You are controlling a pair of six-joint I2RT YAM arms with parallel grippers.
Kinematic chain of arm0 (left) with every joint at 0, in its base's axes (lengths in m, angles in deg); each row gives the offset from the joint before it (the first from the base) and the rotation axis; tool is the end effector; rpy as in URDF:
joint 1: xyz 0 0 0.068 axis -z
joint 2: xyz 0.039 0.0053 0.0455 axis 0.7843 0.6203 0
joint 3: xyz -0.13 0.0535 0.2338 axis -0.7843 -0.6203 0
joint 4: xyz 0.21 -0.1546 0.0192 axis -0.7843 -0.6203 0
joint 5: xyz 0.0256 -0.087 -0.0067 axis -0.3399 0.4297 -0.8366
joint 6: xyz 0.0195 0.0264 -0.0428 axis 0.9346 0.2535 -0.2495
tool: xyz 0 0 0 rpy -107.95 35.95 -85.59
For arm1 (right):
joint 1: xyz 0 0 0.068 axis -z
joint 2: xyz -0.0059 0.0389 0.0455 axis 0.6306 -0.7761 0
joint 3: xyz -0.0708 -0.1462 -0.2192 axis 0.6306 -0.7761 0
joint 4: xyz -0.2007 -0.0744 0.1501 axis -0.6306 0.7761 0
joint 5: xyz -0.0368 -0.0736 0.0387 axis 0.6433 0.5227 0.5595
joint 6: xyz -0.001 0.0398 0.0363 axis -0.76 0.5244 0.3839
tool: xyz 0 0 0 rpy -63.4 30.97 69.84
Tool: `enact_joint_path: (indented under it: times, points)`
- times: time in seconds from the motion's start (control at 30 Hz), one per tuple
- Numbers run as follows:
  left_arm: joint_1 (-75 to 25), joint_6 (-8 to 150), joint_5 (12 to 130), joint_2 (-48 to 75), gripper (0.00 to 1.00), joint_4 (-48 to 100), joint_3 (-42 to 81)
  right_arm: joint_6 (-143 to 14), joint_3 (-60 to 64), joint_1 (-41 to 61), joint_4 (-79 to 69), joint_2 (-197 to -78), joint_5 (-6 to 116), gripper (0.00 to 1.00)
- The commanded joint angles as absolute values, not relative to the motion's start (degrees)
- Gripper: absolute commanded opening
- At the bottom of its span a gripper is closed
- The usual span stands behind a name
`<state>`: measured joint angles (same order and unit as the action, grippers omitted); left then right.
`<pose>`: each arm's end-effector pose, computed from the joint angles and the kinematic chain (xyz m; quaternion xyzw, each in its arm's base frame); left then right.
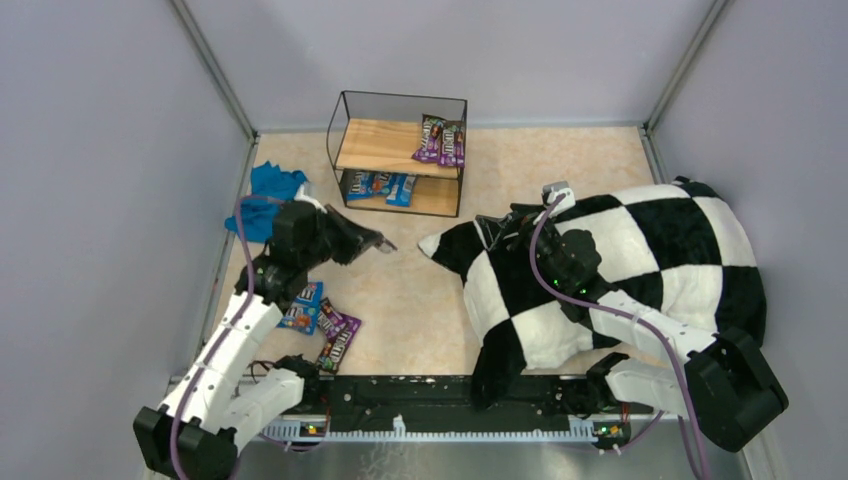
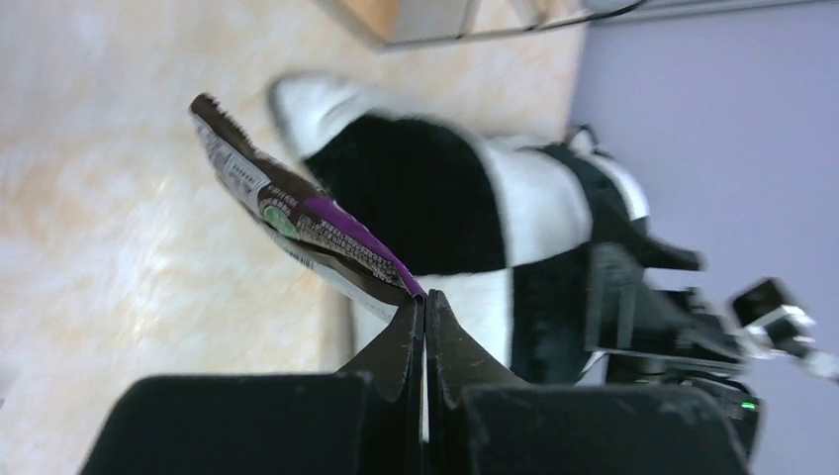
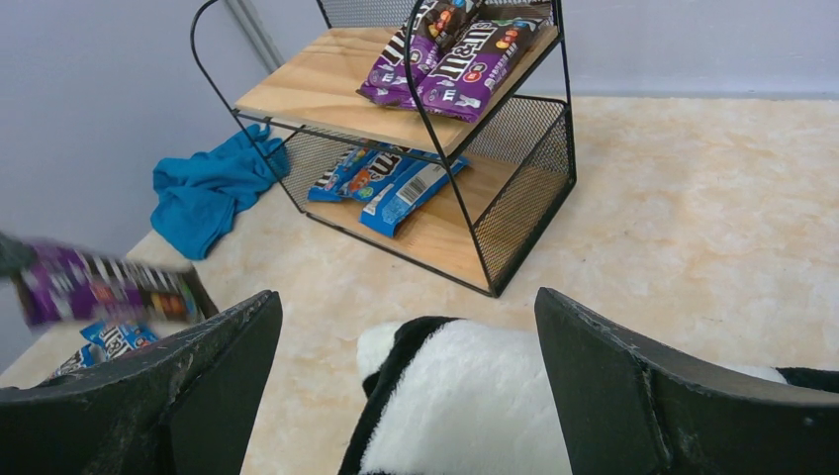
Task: Place and organize the candy bags onto the shelf
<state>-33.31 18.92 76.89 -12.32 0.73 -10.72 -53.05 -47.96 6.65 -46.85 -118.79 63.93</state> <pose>0.1818 -0.0694 0.2862 -0.2797 0.8191 -0.4020 0.2988 0.2028 0.1278 0.2563 -0.0753 0.6771 0.3044 0.6658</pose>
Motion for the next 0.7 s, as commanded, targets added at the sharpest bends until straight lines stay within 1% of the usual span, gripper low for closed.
enact_joint_path:
  times: [0.0, 0.07, 0.17, 0.33, 0.47, 0.57, 0.67]
  points:
    - [-33.73, 29.96, 72.27, -8.11, 0.0, -6.28, 6.4, -52.84, -47.61, 7.59, -50.35, -118.19, 63.72, 0.99]
    - [-33.96, 31.9, 71.13, -5.0, 0.0, -6.31, 12.83, -52.88, -47.62, 7.6, -50.29, -118.19, 63.81, 0.99]
    - [-34.46, 33.7, 72.44, 2.16, 0.0, -4.39, 21.42, -53.01, -47.65, 7.54, -50.27, -118.1, 63.81, 0.99]
    - [-36.06, 34.45, 73.0, 12.93, 0.0, 0.76, 33.0, -53.31, -47.74, 7.6, -49.92, -117.73, 64.23, 0.99]
    - [-38.62, 32.42, 75.22, 20.31, 0.0, 7.36, 36.82, -53.45, -47.74, 7.65, -49.74, -117.44, 64.4, 0.99]
    - [-40.55, 29.96, 80.17, 25.77, 0.0, 15.07, 37.52, -53.74, -47.67, 7.64, -49.5, -117.18, 64.69, 0.99]
    - [-40.93, 28.64, 80.08, 30.81, 0.0, 18.2, 39.39, -54.02, -47.66, 7.72, -49.21, -117.06, 64.95, 0.99]
